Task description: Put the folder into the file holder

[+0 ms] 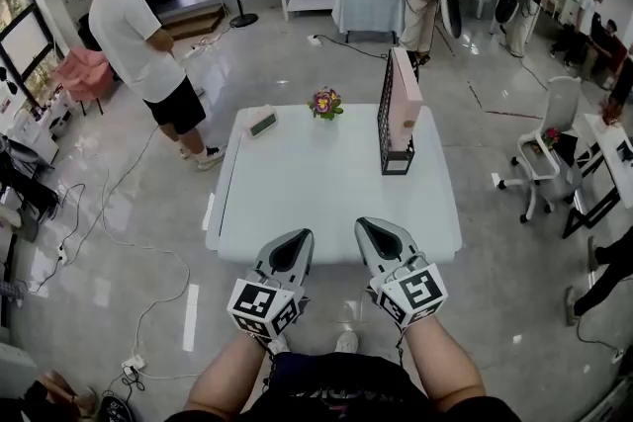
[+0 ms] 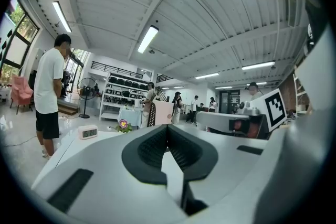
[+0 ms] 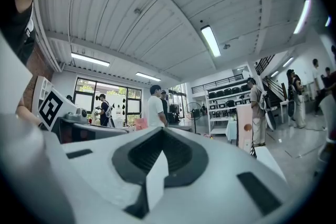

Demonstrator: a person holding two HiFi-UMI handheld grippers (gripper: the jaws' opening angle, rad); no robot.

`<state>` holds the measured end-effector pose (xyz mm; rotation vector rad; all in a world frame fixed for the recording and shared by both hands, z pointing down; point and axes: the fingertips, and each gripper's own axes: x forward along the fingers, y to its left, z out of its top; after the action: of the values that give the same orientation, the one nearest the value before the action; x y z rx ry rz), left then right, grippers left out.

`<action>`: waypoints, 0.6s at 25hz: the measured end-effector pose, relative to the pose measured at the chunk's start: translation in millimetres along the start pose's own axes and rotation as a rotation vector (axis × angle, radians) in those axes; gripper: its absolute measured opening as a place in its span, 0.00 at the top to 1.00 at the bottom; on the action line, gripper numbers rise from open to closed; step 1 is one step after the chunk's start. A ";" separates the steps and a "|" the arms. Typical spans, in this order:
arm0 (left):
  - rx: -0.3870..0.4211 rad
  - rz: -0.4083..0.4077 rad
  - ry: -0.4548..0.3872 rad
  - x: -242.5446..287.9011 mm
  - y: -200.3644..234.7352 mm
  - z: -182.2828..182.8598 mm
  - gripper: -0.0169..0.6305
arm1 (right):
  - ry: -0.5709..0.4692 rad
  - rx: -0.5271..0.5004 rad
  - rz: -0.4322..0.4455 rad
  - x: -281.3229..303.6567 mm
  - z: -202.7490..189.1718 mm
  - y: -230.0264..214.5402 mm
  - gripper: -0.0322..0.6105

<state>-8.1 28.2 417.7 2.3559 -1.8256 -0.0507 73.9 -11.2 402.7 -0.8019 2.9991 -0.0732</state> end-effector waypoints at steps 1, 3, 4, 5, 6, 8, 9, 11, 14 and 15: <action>-0.001 0.000 -0.002 -0.2 -1.2 0.5 0.97 | 0.000 -0.001 0.000 -1.0 0.6 0.0 0.95; -0.004 0.000 -0.003 0.4 -3.3 -0.2 0.97 | 0.001 -0.003 0.001 -2.6 0.6 -0.3 0.95; -0.007 0.000 -0.003 1.1 -4.2 -1.4 0.97 | 0.002 -0.003 0.002 -3.3 -0.3 -0.6 0.95; -0.009 0.000 -0.003 1.9 -5.1 -2.8 0.97 | 0.003 -0.004 0.003 -4.0 -1.4 -1.1 0.95; -0.011 -0.001 -0.003 2.7 -6.3 -4.0 0.97 | 0.005 -0.004 0.003 -4.7 -2.4 -1.7 0.95; -0.012 -0.004 -0.002 4.2 -8.7 -5.1 0.97 | 0.007 -0.004 0.004 -5.9 -3.0 -3.3 0.95; -0.012 -0.004 -0.002 4.7 -9.3 -5.1 0.97 | 0.007 -0.004 0.004 -6.3 -2.7 -4.0 0.95; -0.012 -0.003 -0.001 5.7 -9.4 -5.0 0.97 | 0.006 -0.004 0.004 -6.4 -2.0 -4.9 0.95; -0.015 -0.002 0.000 7.1 -8.8 -7.0 0.97 | 0.005 -0.005 0.005 -6.0 -3.5 -5.6 0.95; -0.016 -0.001 0.001 7.4 -8.7 -8.2 0.97 | 0.007 -0.003 0.004 -6.1 -5.0 -5.8 0.95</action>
<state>3.1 24.1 425.1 2.3461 -1.8163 -0.0634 81.8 -13.0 408.2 -0.7968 3.0078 -0.0711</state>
